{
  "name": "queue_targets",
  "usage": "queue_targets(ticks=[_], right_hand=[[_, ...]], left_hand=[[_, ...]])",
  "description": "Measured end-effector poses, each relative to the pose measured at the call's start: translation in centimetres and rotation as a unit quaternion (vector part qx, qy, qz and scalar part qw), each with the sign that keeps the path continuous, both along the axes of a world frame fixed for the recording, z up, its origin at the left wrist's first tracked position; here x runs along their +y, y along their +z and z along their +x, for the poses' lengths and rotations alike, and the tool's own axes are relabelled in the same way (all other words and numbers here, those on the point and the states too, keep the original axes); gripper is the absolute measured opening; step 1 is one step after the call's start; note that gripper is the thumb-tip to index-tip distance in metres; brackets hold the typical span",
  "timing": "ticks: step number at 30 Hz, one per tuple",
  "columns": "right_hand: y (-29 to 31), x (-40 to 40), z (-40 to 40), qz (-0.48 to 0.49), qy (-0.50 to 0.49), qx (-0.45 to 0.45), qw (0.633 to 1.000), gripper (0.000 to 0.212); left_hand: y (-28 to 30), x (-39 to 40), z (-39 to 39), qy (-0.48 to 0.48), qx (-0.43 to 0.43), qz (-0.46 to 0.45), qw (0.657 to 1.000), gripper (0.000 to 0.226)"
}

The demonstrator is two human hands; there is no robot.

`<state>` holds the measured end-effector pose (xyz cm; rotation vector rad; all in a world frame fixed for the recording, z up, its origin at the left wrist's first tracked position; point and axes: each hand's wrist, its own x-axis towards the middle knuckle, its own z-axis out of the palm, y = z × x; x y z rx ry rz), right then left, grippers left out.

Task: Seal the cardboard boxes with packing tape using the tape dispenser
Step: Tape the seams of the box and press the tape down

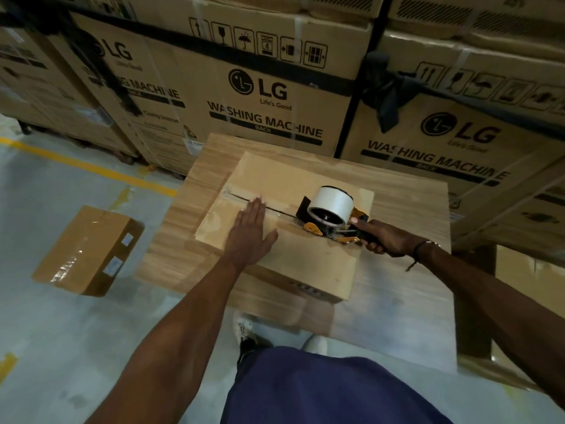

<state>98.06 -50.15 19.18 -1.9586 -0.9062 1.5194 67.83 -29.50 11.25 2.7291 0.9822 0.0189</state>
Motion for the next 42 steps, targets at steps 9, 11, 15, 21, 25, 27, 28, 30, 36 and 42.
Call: queue_targets(ticks=[9, 11, 15, 21, 25, 27, 28, 30, 36, 42], right_hand=[[-0.4, -2.3, 1.4, 0.006, -0.011, 0.0, 1.0, 0.079], [-0.5, -2.4, 1.5, 0.005, -0.008, -0.001, 1.0, 0.08], [0.1, -3.3, 1.8, 0.013, 0.006, -0.001, 1.0, 0.075], [0.0, -8.5, 5.6, 0.018, -0.029, 0.024, 0.999, 0.079], [-1.0, -12.9, 7.3, 0.008, -0.068, 0.029, 0.997, 0.08], [-1.7, -13.9, 7.1, 0.011, -0.086, 0.04, 0.995, 0.08], [-1.9, -14.1, 6.9, 0.013, -0.093, 0.045, 0.995, 0.079], [-2.0, -13.8, 6.4, 0.021, -0.099, 0.051, 0.994, 0.075], [-2.1, -13.7, 6.6, 0.02, -0.105, 0.068, 0.992, 0.077], [-3.1, -14.1, 7.6, 0.016, -0.098, 0.041, 0.994, 0.084]], left_hand=[[0.8, -7.7, 5.6, -0.056, -0.026, -0.051, 0.997, 0.084], [0.5, -9.7, 7.3, -0.079, -0.02, -0.047, 0.996, 0.082], [0.1, -10.3, 7.5, -0.075, -0.022, -0.013, 0.997, 0.079], [0.1, -9.8, 6.8, -0.076, -0.035, -0.005, 0.996, 0.082], [0.0, -10.3, 7.1, -0.076, -0.025, 0.006, 0.997, 0.082], [-0.2, -10.9, 7.8, -0.069, -0.027, 0.008, 0.997, 0.083], [-0.1, -11.3, 8.1, -0.058, -0.028, 0.002, 0.998, 0.084], [-0.1, -12.0, 8.7, -0.03, -0.031, -0.023, 0.999, 0.087], [0.8, -15.5, 11.8, -0.139, -0.058, -0.031, 0.988, 0.085], [0.6, -16.9, 12.2, -0.149, -0.045, -0.014, 0.988, 0.097]])
